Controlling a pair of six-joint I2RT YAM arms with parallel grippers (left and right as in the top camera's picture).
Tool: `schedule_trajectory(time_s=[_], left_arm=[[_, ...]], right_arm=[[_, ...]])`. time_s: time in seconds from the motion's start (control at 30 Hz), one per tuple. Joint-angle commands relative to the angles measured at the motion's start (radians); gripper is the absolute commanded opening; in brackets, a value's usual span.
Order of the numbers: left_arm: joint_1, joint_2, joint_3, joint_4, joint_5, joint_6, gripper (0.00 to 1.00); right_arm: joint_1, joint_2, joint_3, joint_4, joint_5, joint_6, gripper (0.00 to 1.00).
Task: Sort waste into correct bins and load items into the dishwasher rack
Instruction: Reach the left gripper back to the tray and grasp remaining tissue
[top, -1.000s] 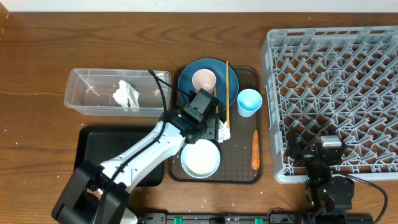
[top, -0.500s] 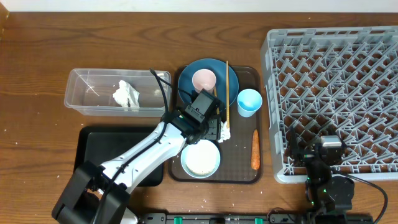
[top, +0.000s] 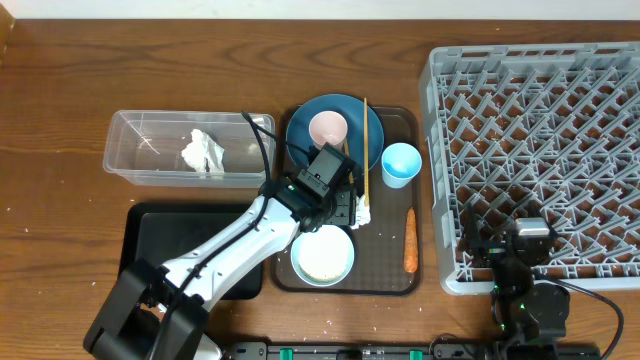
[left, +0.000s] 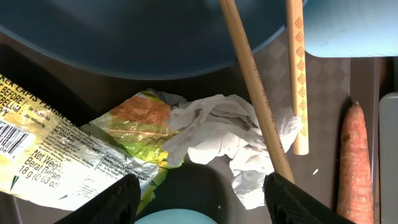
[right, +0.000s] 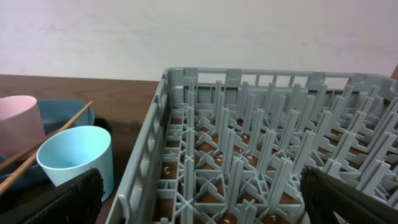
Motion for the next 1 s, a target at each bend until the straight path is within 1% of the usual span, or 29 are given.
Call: schedule_trajectory(time_s=[0.0,0.1,0.27,0.33,0.37,0.47,0.57,0.63,0.7,0.83,0.97], left_arm=[[-0.002,0.037,-0.006,0.014,0.002,-0.009,0.66],[-0.002,0.08,-0.006,0.04,0.002,-0.01,0.66],[-0.002,0.138,-0.006,0.069,0.002,-0.064,0.67],[-0.002,0.148,-0.006,0.077,0.002,-0.077,0.65],[-0.002,0.149,-0.006,0.078,0.002,-0.077,0.6],[-0.002,0.148,-0.006,0.08,0.002,-0.077,0.4],[-0.002,0.148,-0.006,0.081,0.002,-0.077,0.26],[-0.002,0.148,-0.006,0.08,0.002,-0.077,0.15],[-0.002,0.148,-0.006,0.08,0.003,-0.077,0.06],[-0.002,0.136,-0.006,0.078,0.002,-0.077,0.06],[-0.002,0.08,-0.006,0.053,0.002,-0.056,0.06]], right_arm=[[-0.01,-0.005,-0.001,-0.004,0.0,-0.004,0.99],[-0.01,-0.005,-0.001,-0.004,0.0,-0.004,0.99],[-0.01,-0.005,-0.001,-0.004,0.0,-0.004,0.99],[-0.01,-0.005,-0.001,-0.004,0.0,-0.004,0.99],[-0.01,-0.005,-0.001,-0.004,0.0,-0.004,0.99],[-0.01,-0.005,-0.001,-0.004,0.0,-0.004,0.99],[-0.01,-0.005,-0.001,-0.004,0.0,-0.004,0.99],[-0.01,-0.005,-0.001,-0.004,0.0,-0.004,0.99],[-0.01,-0.005,-0.001,-0.004,0.0,-0.004,0.99],[-0.01,-0.005,-0.001,-0.004,0.0,-0.004,0.99],[-0.01,-0.005,-0.001,-0.004,0.0,-0.004,0.99]])
